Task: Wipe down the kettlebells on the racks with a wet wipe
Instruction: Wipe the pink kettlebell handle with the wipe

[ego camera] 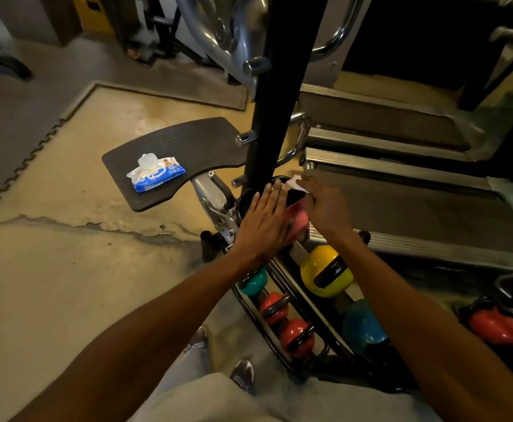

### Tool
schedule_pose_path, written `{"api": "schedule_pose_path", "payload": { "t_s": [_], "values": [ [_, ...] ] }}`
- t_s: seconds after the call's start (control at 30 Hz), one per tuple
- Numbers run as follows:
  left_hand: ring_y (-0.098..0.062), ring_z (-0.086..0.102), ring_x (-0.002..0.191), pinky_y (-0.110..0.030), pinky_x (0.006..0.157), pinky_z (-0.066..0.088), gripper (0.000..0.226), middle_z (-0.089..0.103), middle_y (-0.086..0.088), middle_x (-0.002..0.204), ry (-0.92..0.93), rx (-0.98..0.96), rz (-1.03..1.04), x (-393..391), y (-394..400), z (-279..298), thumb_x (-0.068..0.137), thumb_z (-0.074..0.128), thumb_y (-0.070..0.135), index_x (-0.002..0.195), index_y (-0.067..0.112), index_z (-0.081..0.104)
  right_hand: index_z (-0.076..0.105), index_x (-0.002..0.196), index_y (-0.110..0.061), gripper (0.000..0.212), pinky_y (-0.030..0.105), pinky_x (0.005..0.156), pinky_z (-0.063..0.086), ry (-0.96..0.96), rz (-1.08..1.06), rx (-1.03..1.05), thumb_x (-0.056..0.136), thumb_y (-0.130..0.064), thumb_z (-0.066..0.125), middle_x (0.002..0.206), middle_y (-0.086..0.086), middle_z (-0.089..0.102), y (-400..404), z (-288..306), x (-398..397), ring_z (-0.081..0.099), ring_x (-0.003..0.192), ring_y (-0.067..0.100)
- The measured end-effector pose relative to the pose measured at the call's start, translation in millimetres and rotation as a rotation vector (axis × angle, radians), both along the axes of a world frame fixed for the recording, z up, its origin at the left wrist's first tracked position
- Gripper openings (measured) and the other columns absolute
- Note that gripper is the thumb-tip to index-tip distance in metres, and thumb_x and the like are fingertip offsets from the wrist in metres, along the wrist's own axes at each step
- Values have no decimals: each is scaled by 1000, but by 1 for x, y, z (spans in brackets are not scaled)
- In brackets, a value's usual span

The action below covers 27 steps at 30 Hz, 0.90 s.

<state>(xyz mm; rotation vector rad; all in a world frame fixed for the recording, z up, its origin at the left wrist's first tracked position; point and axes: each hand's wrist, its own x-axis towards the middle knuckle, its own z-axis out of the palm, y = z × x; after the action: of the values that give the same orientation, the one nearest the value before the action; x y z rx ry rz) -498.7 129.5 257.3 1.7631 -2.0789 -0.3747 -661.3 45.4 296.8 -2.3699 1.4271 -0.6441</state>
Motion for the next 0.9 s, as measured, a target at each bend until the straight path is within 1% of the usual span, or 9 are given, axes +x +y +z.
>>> {"api": "schedule_pose_path", "payload": {
  "t_s": [0.1,0.23,0.33,0.4,0.47,0.53,0.63,0.77,0.9],
  "values": [
    [-23,-15,161,-46,132,-1,83,-15,-10,174,15,17,-37,1,-10,-9,101,7,61,166,12,-9,54,150,-13,47,45,123,36,121,112,60,105,-19,46,156,9,51,-1,-6,-12,45,147,25],
    [-27,-14,161,-50,132,9,94,-16,-11,174,-42,34,-78,-2,-11,-26,97,27,62,166,11,-11,36,161,-14,54,43,127,27,193,156,85,108,-23,37,167,9,33,-5,-16,-20,27,157,24],
    [-27,-15,161,-49,131,7,93,-17,-11,174,-22,5,-67,-4,-12,-32,99,35,58,166,11,-11,32,163,-14,56,44,128,26,167,101,109,108,-27,31,169,8,28,-11,-17,-15,24,158,22],
    [-26,-15,161,-48,131,5,96,-16,-10,174,-8,-6,-70,-3,-13,-33,98,43,56,166,11,-9,29,164,-15,61,40,129,21,188,127,123,106,-33,28,171,8,24,-9,-17,-11,20,158,20],
    [-26,-13,162,-46,130,4,96,-13,-10,175,1,-31,-87,-2,-14,-34,98,40,58,167,11,-7,24,164,-14,65,37,129,16,219,180,125,105,-39,29,172,9,19,-6,-20,-14,15,159,19],
    [-27,-10,162,-46,130,4,95,-9,-13,175,10,-58,-105,0,-16,-34,97,35,61,166,10,-6,21,164,-14,67,39,130,15,159,155,155,104,-44,27,172,7,17,-5,-20,-16,13,159,17],
    [-27,-9,162,-47,132,7,100,-6,-15,175,-1,-90,-133,3,-21,-34,94,45,57,166,7,-2,18,165,-18,67,37,131,12,22,79,251,106,-49,26,174,4,13,-3,-19,-10,8,160,11],
    [-23,-13,162,-43,132,3,102,-6,-12,175,36,-114,-141,4,-22,-36,93,49,58,167,8,1,11,167,-24,76,40,130,11,51,81,261,105,-66,19,175,-2,4,-3,-25,-6,-1,160,8],
    [-21,-14,162,-41,131,0,102,-7,-9,176,10,-94,-139,3,-23,-37,93,50,59,168,10,0,17,167,-22,82,45,131,12,-35,-37,331,102,-73,16,175,1,7,-11,-19,5,2,160,12]
  ]
}}
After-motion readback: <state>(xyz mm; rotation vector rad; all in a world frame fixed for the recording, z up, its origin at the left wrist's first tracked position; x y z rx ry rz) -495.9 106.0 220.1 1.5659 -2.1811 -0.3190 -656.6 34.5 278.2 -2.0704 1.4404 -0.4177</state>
